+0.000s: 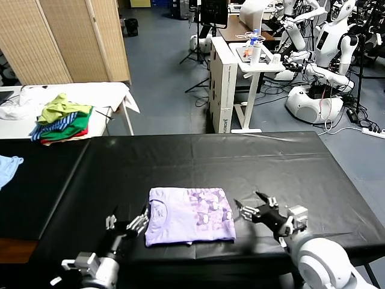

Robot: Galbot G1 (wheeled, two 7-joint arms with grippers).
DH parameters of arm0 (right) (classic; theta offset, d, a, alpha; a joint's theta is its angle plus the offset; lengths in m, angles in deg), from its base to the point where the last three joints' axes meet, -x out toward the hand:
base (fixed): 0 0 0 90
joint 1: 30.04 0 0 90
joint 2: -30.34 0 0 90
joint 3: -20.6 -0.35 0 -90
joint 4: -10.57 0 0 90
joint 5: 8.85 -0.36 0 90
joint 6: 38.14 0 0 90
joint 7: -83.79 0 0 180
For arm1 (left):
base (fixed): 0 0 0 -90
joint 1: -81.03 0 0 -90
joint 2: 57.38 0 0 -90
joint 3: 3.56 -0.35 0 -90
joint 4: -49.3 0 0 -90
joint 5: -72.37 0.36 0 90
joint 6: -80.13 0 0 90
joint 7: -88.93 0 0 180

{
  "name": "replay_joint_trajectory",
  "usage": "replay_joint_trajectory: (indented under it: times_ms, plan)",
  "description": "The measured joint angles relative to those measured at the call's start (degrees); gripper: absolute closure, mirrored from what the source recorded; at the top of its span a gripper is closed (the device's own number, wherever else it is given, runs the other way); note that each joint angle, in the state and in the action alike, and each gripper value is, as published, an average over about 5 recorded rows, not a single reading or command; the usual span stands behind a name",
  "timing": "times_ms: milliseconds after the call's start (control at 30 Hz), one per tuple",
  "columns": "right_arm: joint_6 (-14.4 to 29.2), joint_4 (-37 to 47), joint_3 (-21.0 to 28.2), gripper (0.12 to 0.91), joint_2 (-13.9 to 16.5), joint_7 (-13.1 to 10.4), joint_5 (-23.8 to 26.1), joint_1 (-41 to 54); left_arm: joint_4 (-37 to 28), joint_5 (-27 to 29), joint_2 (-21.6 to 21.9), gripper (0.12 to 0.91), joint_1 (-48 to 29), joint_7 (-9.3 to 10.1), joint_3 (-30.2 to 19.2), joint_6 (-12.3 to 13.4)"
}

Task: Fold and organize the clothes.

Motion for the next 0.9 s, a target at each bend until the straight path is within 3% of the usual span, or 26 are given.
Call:
replay_joint_trajectory:
  times_ms: [267, 600, 733, 900]
  plan:
    - [12.0, 0.8, -3.4, 0.118, -0.6, 3.2, 7.4, -7.2, 4.0, -0.7, 2.2, 0.123, 6.3, 0.47, 3.3, 0.3]
    - [29.3, -0.1, -7.0, 0.118, -2.8, 0.5, 16.7, -21.2, 7.9, 1.0, 0.1, 0.123, 14.8, 0.66, 4.6, 2.1]
    - [32.6, -0.8, -7.5, 0.118, -4.3, -0.6, 19.0, -26.9, 8.7, 1.1, -0.3, 0.123, 16.1, 0.44, 5.2, 1.7]
    - [33.5, -1.5, -7.7, 0.118, -6.6, -1.9, 20.6, -32.4, 8.5, 2.0, -0.8, 0.123, 16.7, 0.20, 5.0, 0.9]
